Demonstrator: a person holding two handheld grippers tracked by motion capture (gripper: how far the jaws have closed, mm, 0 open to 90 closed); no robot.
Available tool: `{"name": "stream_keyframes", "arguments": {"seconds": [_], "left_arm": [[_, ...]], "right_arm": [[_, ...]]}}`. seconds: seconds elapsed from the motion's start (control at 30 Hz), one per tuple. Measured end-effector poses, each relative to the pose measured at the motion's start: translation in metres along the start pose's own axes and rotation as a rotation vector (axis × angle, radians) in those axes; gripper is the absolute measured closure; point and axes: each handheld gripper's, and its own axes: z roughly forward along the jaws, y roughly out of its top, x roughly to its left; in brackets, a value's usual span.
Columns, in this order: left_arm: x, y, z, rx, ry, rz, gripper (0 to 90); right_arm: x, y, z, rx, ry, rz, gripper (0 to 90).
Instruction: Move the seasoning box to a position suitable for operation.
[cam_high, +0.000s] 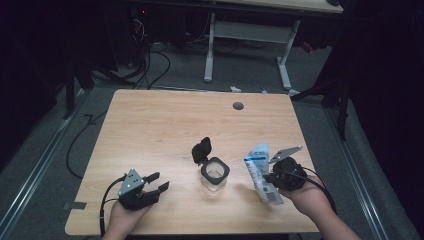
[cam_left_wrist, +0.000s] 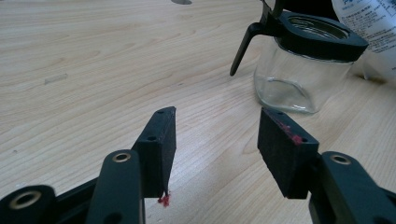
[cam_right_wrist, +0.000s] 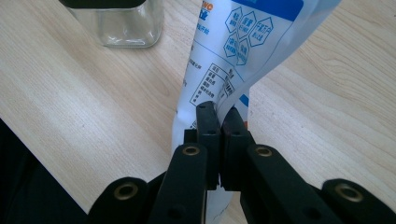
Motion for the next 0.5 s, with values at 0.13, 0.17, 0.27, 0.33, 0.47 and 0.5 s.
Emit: {"name": "stream_keyframes", "arguments": {"seconds": [0.13, 0.17, 0.27, 0.33, 0.47, 0.5], "left_arm": [[-0.0005, -0.0001, 0.0002, 0.001, -0.002, 0.001, 47.7], [-0.0005, -0.0001, 0.0001, 0.002, -0.003, 0.003, 47.6], [-0.001, -0.0003, 0.0005, 0.0, -0.003, 0.001, 47.6], [-0.0014, -0.0003, 0.0007, -0.001, -0.004, 0.002, 47.6], [-0.0021, -0.0001, 0.0008, 0.0, -0.005, 0.005, 47.6], [-0.002, -0.0001, 0.0007, 0.0, -0.005, 0.005, 47.6]], "right_arm": [[0.0, 0.0004, -0.001, 0.008, 0.003, 0.001, 89.1], [0.0, 0.0004, -0.001, 0.013, 0.003, -0.001, 89.1], [0.0, 0.0005, -0.0017, 0.026, 0.006, -0.004, 89.2], [0.0001, 0.0008, -0.0019, 0.034, 0.006, -0.008, 89.3], [0.0002, 0.0013, -0.0023, 0.046, 0.008, -0.012, 89.4], [0.0003, 0.0013, -0.0022, 0.047, 0.011, -0.012, 89.4]]}}
